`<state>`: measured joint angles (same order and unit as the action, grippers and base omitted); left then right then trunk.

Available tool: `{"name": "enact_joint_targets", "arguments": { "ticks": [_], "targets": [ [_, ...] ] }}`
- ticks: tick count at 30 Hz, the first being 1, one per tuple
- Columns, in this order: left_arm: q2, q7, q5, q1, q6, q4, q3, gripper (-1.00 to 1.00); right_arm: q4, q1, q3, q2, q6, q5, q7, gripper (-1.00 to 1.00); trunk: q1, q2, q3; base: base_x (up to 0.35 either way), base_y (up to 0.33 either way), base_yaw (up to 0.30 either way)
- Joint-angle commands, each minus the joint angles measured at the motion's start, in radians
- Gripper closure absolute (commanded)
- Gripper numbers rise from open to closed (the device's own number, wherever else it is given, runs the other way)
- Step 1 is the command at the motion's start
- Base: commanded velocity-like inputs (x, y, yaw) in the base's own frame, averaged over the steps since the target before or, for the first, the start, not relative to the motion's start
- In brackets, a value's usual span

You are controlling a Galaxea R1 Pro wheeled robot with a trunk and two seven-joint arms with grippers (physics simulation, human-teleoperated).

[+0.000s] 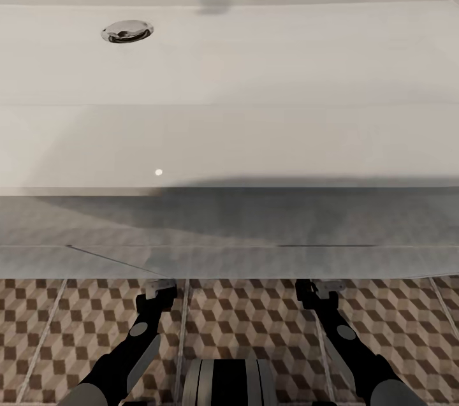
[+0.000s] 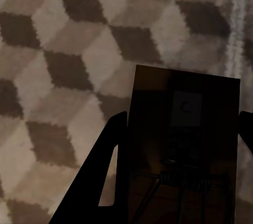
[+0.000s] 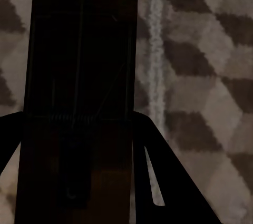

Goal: Take the four mousetraps from the cabinet in the bathroom and place them on the bathroom floor. Make sure all four end up on the same floor surface, and ensure that at least two of them are either under or directly next to the same bathroom sink.

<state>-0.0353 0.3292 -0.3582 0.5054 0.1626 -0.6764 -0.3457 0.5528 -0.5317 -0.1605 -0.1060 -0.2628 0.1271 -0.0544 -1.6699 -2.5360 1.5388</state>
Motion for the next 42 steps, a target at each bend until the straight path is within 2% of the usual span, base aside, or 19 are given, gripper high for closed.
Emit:
{"name": "enact_joint_targets", "arguments": {
  "ticks": [1, 8, 12, 42],
  "targets": [
    [-0.002, 0.011, -0.008, 0.001, 0.005, 0.000, -0.009, 1.00, -0.001, -0.001, -0.008, -0.001, -0.004, 0.014, -0.002, 1.00, 0.000, 0.000, 0.001, 0.000, 0.000, 0.000],
    [-0.002, 0.011, -0.008, 0.001, 0.005, 0.000, -0.009, 1.00, -0.001, -0.001, -0.008, -0.001, -0.004, 0.015, -0.002, 1.00, 0.000, 0.000, 0.001, 0.000, 0.000, 0.000],
    [-0.001, 0.011, -0.008, 0.001, 0.005, 0.000, -0.009, 1.00, -0.001, -0.001, -0.008, -0.001, -0.004, 0.016, -0.002, 1.00, -0.002, -0.001, 0.016, 0.000, 0.000, 0.000],
    [-0.002, 0.011, -0.008, 0.001, 0.005, 0.000, -0.009, 1.00, -0.002, -0.001, -0.007, -0.001, -0.004, 0.014, -0.002, 1.00, -0.002, -0.001, 0.020, 0.000, 0.000, 0.000]
  ]
}}
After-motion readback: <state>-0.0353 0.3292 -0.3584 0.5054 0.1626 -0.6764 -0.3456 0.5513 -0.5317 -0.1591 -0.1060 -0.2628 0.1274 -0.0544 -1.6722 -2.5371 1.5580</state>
